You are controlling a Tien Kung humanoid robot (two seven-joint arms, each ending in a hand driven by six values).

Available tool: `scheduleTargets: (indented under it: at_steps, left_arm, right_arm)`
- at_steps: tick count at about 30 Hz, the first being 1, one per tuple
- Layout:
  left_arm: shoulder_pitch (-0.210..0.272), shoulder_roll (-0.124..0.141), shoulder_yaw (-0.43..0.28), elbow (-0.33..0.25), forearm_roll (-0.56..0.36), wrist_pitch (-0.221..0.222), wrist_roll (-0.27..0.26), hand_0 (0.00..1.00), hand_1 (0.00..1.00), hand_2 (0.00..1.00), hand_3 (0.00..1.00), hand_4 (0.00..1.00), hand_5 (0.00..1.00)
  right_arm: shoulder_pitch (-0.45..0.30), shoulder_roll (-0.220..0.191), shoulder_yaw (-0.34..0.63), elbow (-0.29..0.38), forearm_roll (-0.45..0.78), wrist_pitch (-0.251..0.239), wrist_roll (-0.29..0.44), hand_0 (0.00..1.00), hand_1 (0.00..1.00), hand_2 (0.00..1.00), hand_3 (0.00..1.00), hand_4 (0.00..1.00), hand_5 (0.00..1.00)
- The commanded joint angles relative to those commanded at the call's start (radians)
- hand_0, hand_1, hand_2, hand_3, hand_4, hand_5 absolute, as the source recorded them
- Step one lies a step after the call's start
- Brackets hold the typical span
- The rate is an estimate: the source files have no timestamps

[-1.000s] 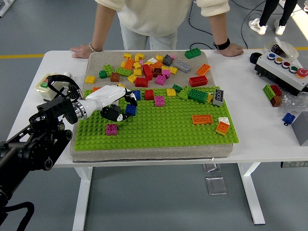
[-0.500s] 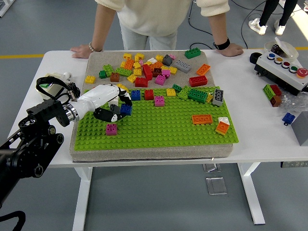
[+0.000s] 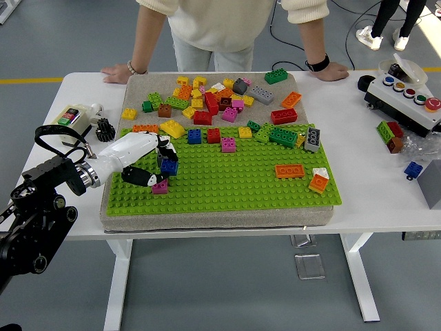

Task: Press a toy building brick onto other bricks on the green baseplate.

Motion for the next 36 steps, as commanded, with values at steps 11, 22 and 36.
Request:
scheduleTargets:
  at_steps: [11,22,36]
  left_arm:
    - [0.087,0.027,-0.042,-0.077,0.0,-0.008,0.005,0.823,0.62,0.571,0.537,0.67,0.008]
    - [0.166,0.041,-0.072,-0.158,0.0,-0.026,0.016,0.822,0.621,0.573,0.539,0.678,0.025]
    - [0.188,0.02,-0.074,-0.158,0.0,-0.034,0.025,0.823,0.622,0.574,0.538,0.678,0.032]
  right_arm:
    - [-0.005,0.001,0.008,0.0,-0.001,0.004,0.008,0.727,0.66,0.706,0.589,0.916,0.497]
    - [-0.008,-0.005,0.013,0.0,0.0,0.007,0.006,0.727,0.66,0.706,0.589,0.916,0.497]
    - [-0.007,-0.006,0.014,0.0,0.002,0.005,0.007,0.727,0.66,0.706,0.589,0.916,0.497]
